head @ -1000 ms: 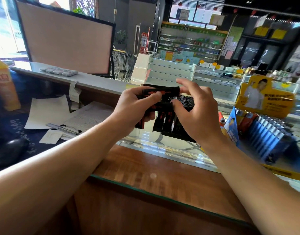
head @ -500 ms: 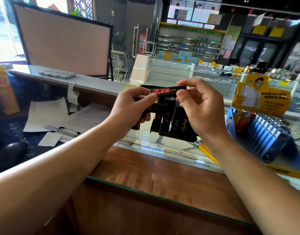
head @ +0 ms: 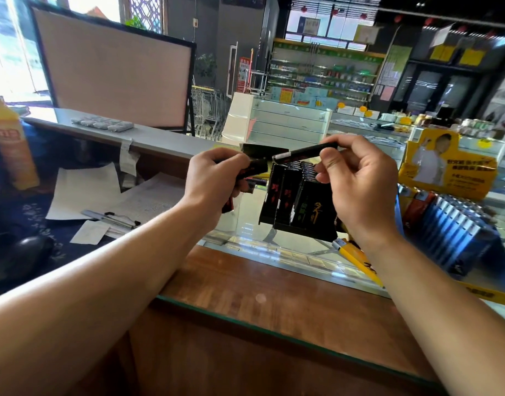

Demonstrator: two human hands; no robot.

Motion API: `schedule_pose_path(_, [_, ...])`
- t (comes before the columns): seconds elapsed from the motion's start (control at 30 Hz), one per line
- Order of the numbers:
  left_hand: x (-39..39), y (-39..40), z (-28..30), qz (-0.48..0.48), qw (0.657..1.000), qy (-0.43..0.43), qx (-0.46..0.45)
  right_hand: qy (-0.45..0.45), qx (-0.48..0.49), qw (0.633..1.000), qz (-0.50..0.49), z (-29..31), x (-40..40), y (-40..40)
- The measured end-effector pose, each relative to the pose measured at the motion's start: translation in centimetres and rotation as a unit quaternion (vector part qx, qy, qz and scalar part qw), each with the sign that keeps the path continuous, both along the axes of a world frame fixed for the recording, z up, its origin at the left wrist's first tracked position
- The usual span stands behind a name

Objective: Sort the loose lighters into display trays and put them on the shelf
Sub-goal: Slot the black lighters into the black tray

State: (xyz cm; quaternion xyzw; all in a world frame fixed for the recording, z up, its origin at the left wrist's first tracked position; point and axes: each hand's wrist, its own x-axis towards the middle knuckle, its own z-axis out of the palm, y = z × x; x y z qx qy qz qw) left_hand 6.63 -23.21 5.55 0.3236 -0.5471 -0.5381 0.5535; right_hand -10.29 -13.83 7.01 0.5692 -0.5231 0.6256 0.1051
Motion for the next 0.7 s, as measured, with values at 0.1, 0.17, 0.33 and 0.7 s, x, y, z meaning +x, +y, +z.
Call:
schedule_pose_path(0.1, [0.2, -0.5, -0.1, 0.029, 1.0, 0.01, 0.008, 0.054, -0.012, 0.998, -0.038, 0.0, -0.1, -0.3])
schedule_pose_path(0.17, [0.2, -0.7, -0.2, 0.036, 0.999, -0.002, 0.004, 0.099, -0.011, 0.993, -0.058, -0.2, 0.0, -0.4])
schedule_pose_path(0.33, [0.2, -0.8, -0.3, 0.051, 0.999, -0.018, -0.004, 0.249, 0.007, 0.963, -0.104, -0.9, 0.6, -1.3])
schedule_pose_path(0.7, [0.3, -0.3, -0.1, 0.045, 0.997, -0.049, -0.038, 0.379, 0.028, 0.9, -0.213, -1.9, 1.1, -2.7])
